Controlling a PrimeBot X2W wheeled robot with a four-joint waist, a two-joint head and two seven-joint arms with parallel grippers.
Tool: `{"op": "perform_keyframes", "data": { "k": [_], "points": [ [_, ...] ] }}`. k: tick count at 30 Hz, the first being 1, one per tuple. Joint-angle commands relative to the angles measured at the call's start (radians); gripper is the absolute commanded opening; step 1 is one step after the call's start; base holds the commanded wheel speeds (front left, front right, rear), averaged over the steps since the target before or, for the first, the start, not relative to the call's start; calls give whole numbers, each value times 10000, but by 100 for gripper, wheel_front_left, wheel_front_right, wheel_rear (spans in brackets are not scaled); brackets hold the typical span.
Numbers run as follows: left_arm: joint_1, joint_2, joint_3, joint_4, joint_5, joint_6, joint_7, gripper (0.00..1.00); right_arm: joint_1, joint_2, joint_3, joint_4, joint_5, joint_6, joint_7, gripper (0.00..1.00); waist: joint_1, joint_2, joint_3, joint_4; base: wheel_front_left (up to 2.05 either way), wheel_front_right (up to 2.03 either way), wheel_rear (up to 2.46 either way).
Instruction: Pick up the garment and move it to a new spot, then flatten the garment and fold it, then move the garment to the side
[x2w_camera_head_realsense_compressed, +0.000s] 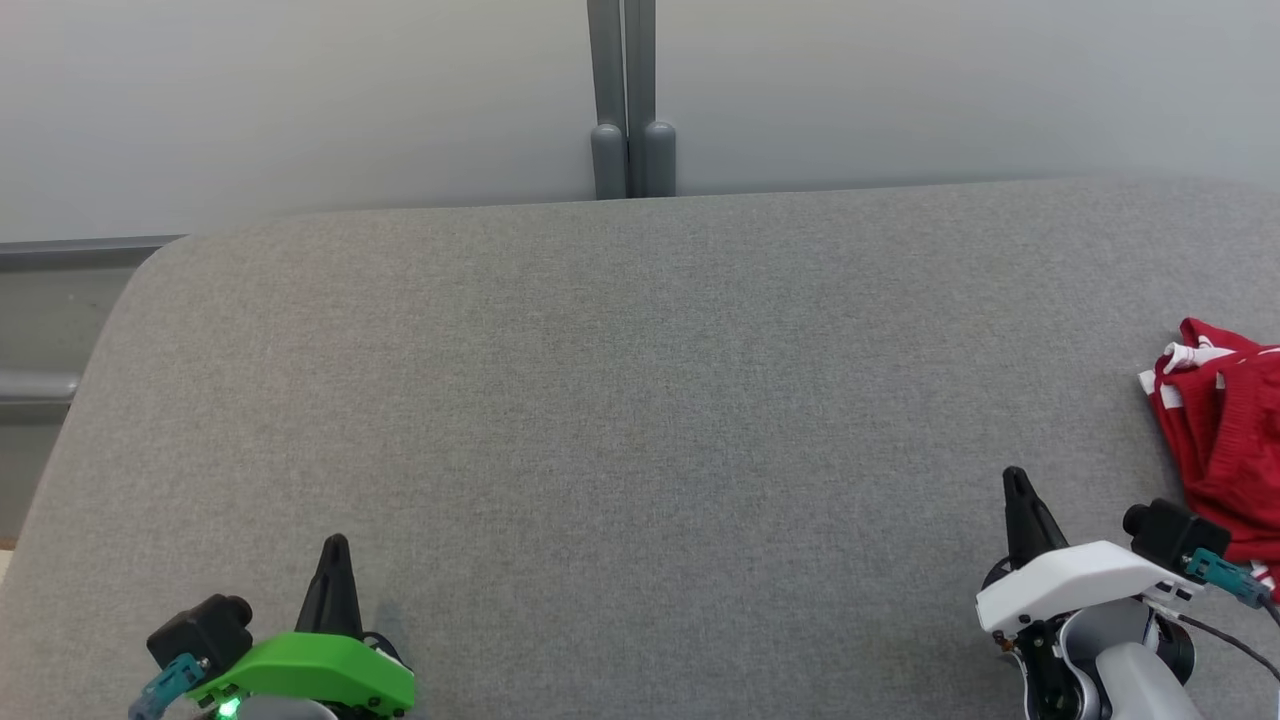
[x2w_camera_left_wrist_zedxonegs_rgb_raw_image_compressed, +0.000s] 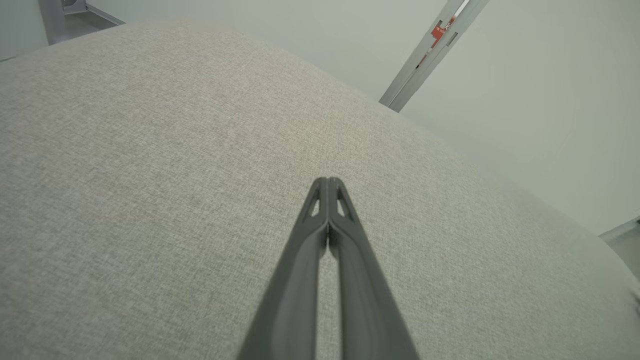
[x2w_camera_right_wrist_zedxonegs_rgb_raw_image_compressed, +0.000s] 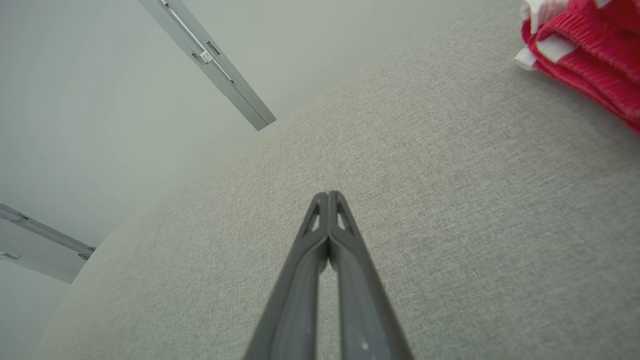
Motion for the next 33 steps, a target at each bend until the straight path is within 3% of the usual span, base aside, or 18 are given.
{"op": "perform_keyframes", "data": {
  "k": [1, 33],
  "points": [
    [-264, 29, 110, -200, -379, -70, 75, 0, -32, -55, -46, -255, 418, -2, 80, 0, 0, 0, 0, -3, 0, 0, 0],
    [-433, 50, 773, -698, -4433, -494, 1159, 0, 239, -86, -319, -1167, 4594, -3, 1190, 0, 0, 0, -1, -68, 0, 0, 0]
  ]
}}
